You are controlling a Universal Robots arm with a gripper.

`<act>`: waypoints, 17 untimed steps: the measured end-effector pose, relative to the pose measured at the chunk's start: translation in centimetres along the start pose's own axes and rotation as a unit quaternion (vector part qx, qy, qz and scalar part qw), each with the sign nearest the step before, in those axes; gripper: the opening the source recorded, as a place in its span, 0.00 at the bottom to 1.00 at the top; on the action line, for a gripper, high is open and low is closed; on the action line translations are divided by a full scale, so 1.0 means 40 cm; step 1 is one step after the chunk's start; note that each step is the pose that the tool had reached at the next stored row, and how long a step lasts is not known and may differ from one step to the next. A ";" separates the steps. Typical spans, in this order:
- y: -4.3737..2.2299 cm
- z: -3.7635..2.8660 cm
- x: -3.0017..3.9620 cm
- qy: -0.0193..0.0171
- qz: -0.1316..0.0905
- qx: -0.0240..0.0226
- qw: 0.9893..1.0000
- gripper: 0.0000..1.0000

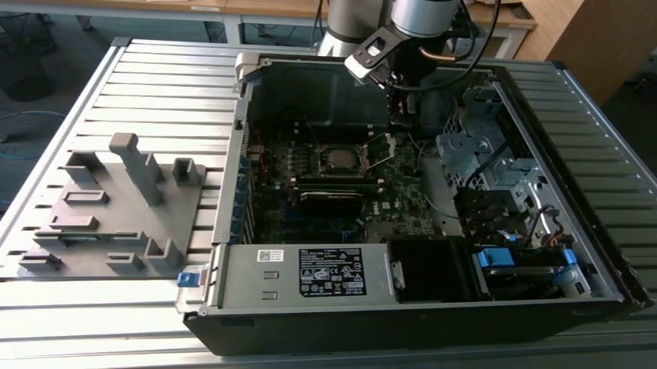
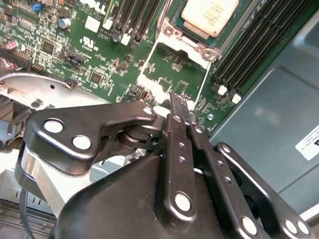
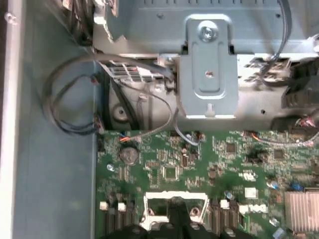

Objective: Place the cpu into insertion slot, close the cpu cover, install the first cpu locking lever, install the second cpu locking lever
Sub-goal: 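Close the cpu cover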

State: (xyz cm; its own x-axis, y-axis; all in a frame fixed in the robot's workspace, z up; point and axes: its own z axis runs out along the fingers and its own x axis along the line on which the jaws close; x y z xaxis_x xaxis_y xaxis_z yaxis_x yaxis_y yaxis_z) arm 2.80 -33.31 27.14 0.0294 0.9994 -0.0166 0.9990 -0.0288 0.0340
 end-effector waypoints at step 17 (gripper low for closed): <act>0.017 0.007 0.001 0.000 0.000 0.000 1.000 0.10</act>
State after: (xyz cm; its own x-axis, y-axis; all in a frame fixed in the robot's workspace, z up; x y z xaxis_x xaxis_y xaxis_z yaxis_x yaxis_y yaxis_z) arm 3.50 -33.30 26.89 0.0294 0.9994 -0.0166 0.9990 -0.0288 0.0340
